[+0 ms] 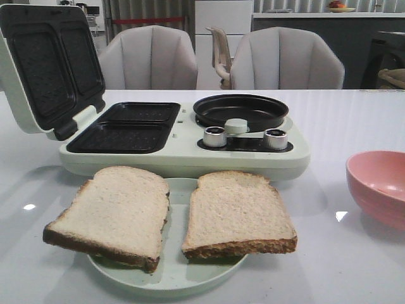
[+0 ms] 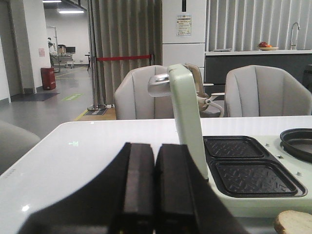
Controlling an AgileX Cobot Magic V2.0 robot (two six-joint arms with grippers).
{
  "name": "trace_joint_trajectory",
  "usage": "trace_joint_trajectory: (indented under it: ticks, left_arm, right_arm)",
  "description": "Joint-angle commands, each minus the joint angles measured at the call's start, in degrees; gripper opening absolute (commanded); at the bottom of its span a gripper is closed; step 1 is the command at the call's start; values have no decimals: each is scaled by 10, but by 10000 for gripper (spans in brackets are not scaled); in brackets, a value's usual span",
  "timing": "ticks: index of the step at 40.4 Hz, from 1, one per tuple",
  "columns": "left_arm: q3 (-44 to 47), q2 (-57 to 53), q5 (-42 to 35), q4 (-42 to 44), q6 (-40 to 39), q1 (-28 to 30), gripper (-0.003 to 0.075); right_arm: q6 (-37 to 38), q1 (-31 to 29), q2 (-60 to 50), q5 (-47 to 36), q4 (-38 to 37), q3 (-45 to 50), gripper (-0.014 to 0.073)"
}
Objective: Make breakfast with bread and shrimp
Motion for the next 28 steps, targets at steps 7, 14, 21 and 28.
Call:
trace_joint_trajectory:
  ticks: [7, 14, 21, 28]
  left_arm:
    - [4, -12, -66, -4, 1, -1, 100]
    - [-16, -12, -114, -4, 1, -2, 100]
    - [-92, -8, -70, -4, 1, -2, 100]
    - [-202, 22, 15, -4, 1, -2, 100]
  right_arm:
    - [0, -2, -13, -60, 0, -15, 35]
    - [0, -2, -13, -50, 0, -62, 35]
    - [0, -2, -10, -7, 0, -155, 35]
    - [0, -2, 36, 68, 0, -265, 35]
